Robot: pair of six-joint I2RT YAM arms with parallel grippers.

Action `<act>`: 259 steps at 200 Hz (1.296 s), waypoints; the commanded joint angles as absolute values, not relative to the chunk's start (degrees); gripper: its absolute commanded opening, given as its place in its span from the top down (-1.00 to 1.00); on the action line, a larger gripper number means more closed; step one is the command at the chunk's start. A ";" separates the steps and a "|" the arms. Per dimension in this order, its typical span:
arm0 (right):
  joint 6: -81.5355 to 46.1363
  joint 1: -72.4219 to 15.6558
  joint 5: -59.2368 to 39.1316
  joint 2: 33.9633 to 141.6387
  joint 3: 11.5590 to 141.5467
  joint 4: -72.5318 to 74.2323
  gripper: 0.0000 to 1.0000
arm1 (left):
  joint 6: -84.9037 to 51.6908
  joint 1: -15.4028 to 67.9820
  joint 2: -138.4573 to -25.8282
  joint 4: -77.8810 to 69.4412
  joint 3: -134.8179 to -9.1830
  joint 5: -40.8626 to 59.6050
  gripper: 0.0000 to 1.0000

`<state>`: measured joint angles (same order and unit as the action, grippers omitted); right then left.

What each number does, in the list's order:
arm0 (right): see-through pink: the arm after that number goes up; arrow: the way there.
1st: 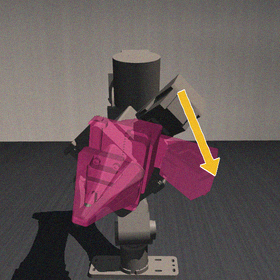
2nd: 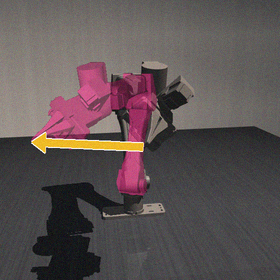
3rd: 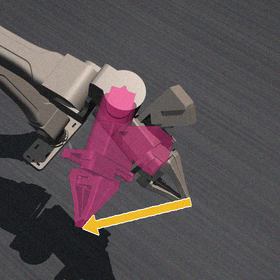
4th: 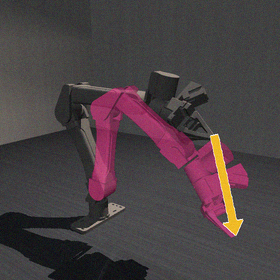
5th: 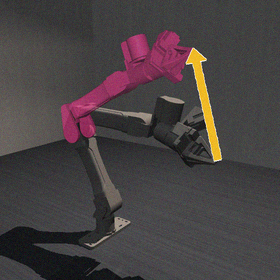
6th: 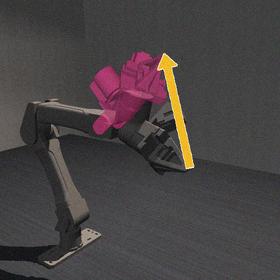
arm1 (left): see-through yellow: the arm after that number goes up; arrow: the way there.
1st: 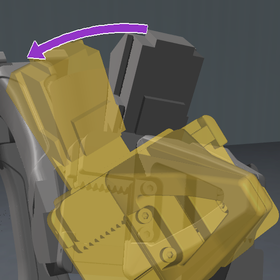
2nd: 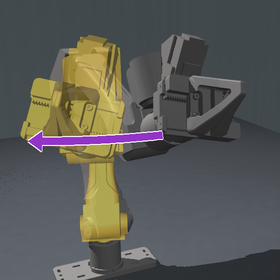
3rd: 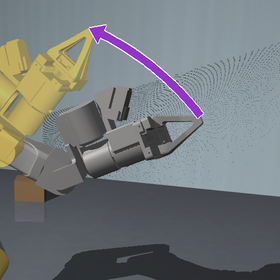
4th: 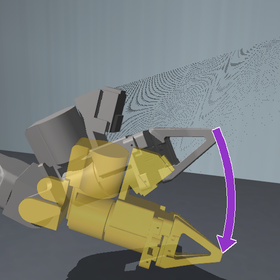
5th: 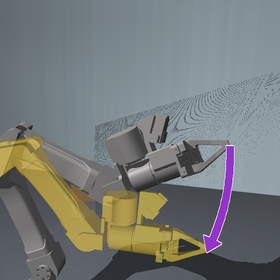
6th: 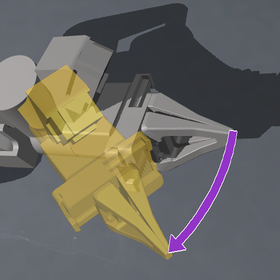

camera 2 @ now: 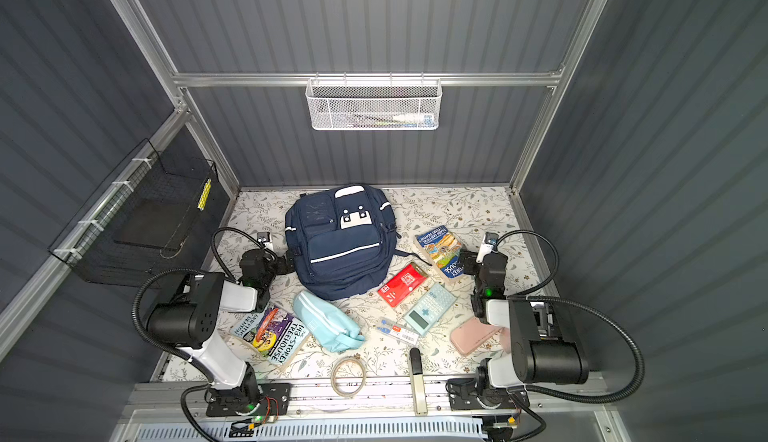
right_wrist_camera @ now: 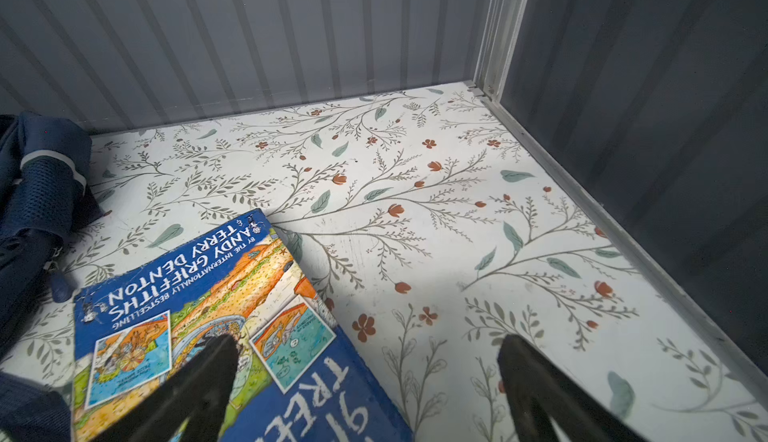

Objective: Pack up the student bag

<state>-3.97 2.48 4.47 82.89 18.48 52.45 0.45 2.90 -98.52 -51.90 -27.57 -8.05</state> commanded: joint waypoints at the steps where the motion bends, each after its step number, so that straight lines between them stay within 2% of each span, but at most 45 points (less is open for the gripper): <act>1: -3.52 2.69 4.38 82.62 18.98 53.46 -0.98 | 1.14 2.99 -98.51 -52.38 -27.32 -7.71 -1.00; 230: -3.47 2.65 4.30 82.57 18.81 53.61 -0.98 | 1.11 2.99 -98.04 -52.78 -27.05 -7.95 -0.99; 246: -2.77 2.64 2.60 80.27 18.13 53.85 -0.98 | 0.58 3.03 -93.57 -47.87 -27.76 -9.23 -1.00; 259: -2.64 2.20 3.01 74.71 19.21 46.72 -0.98 | 0.37 3.90 -88.44 -37.41 -31.22 -10.67 -1.00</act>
<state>-3.70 2.48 3.88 81.73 18.41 51.66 0.45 2.96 -96.36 -48.69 -27.64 -8.49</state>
